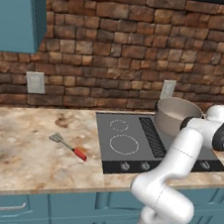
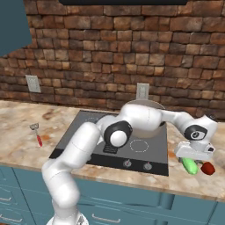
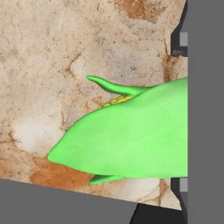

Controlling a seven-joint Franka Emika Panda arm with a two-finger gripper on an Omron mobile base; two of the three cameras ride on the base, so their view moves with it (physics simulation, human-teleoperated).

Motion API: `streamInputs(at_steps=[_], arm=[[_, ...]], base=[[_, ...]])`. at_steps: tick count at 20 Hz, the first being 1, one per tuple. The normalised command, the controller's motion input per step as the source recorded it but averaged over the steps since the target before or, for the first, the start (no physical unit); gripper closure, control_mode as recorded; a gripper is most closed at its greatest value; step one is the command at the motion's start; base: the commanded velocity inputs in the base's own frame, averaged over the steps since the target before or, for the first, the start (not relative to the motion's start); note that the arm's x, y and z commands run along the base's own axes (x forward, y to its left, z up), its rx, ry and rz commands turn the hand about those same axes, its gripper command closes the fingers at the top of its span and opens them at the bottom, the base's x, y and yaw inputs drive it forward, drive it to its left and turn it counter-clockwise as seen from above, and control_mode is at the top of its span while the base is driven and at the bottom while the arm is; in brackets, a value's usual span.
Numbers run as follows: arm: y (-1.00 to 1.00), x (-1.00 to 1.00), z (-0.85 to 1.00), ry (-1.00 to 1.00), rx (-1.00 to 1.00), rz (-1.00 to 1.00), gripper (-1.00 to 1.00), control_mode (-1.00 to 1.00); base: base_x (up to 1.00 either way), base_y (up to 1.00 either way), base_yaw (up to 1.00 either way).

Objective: Put the corn and bell pepper in the pot. Retrieve the spatula and lightly stir the vegetables in the pot.

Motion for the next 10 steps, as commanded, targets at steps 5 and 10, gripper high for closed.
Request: streamInputs(at_steps=[5,10], arm=[[0.00,-0.12,0.00,0.00,0.00,0.01,1.00,-1.00],[0.06,-0.08,0.00,0.00,0.00,0.00,1.00,-1.00]], base=[[0.00,0.00,0.00],[0.00,0.00,0.00]])
